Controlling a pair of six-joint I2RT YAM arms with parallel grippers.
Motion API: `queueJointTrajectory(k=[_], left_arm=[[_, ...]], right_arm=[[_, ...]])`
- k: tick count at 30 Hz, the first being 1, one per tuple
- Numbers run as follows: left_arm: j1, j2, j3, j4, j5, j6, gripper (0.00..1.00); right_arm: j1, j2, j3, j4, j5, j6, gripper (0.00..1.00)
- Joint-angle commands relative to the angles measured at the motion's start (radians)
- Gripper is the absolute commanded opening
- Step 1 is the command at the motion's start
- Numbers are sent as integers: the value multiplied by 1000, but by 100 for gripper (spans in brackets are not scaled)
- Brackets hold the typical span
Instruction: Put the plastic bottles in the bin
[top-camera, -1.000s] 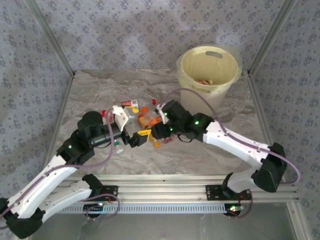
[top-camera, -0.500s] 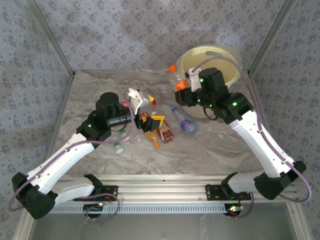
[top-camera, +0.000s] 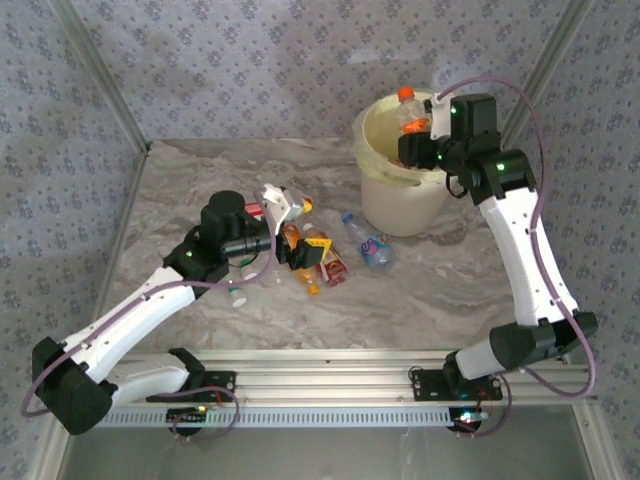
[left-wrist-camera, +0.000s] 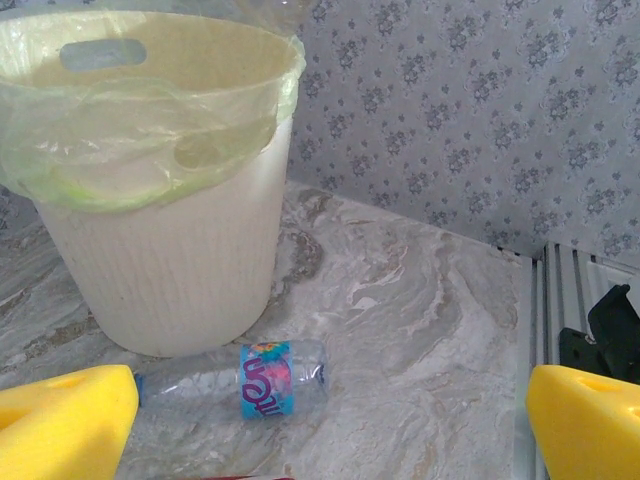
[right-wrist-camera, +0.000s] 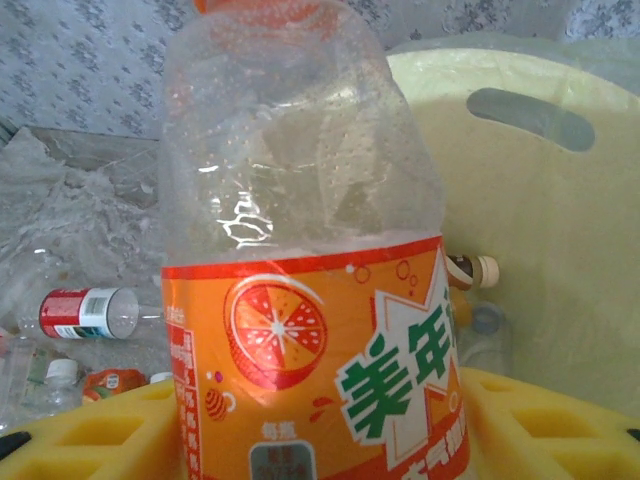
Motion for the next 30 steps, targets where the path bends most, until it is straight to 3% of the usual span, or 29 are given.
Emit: queueJointTrajectory(k=[1, 6, 13, 26, 30], left_arm=[[0, -53, -69, 97, 8, 1, 100], [-56, -47, -49, 21, -44, 60, 100], [-62, -36, 13, -66, -45, 97, 100], [-66, -9, 86, -208, -26, 175, 100], [-71, -3, 89, -215, -26, 182, 100]], right_arm=[[-26, 42, 70, -30, -47, -17, 58], [-50, 103, 118, -46, -39, -25, 58], [-97, 214, 220, -120, -79, -59, 58], [-130, 338, 224, -132, -130, -51, 59], [-129, 350, 215, -125, -132, -37, 65]])
